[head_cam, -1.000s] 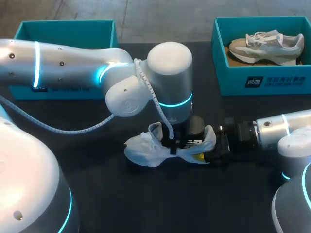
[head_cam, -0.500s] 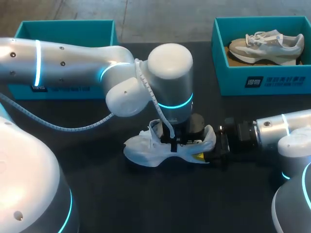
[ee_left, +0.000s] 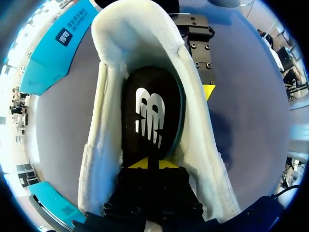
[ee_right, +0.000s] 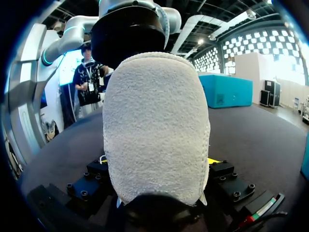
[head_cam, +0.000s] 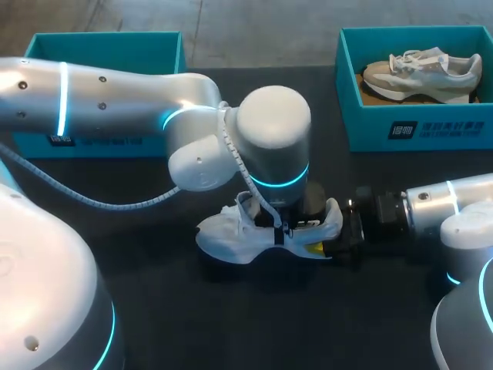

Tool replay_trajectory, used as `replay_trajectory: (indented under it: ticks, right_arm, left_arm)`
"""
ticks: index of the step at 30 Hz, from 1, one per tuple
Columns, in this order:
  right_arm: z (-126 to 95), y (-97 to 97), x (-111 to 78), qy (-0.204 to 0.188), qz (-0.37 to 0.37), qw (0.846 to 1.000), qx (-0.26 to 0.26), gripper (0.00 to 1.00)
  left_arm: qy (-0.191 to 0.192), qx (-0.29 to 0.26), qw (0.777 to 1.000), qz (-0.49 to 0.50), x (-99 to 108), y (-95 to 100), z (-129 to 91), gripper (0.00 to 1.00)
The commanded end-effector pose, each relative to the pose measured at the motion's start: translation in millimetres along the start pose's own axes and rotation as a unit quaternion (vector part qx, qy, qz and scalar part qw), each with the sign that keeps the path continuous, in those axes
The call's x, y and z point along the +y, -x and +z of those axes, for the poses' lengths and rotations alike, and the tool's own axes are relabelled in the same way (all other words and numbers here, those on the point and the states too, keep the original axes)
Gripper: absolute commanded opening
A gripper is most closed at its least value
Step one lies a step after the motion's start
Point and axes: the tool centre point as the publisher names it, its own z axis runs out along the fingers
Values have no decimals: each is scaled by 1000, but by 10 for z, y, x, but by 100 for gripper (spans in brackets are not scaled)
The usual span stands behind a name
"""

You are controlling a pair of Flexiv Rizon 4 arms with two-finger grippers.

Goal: Take the shoe out of the shoebox, open the shoe tongue, remove and reinsert the insole, then place the shoe into the shoebox

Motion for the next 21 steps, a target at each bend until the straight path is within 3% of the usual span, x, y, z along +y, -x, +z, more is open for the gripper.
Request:
replay_trajectory:
  ticks: [1, 14, 21]
  right_arm:
    - [8, -18, 13, -1, 0, 1000, 0, 0]
    - [8, -18, 13, -1, 0, 1000, 0, 0]
    - [8, -18, 13, -1, 0, 1000, 0, 0]
  left_arm:
    - [-23, 25, 999, -3, 81, 95, -46, 0]
    - [-105, 154, 983, 3, 137, 73, -307, 0]
    - [-131, 189, 973, 5, 151, 49, -385, 0]
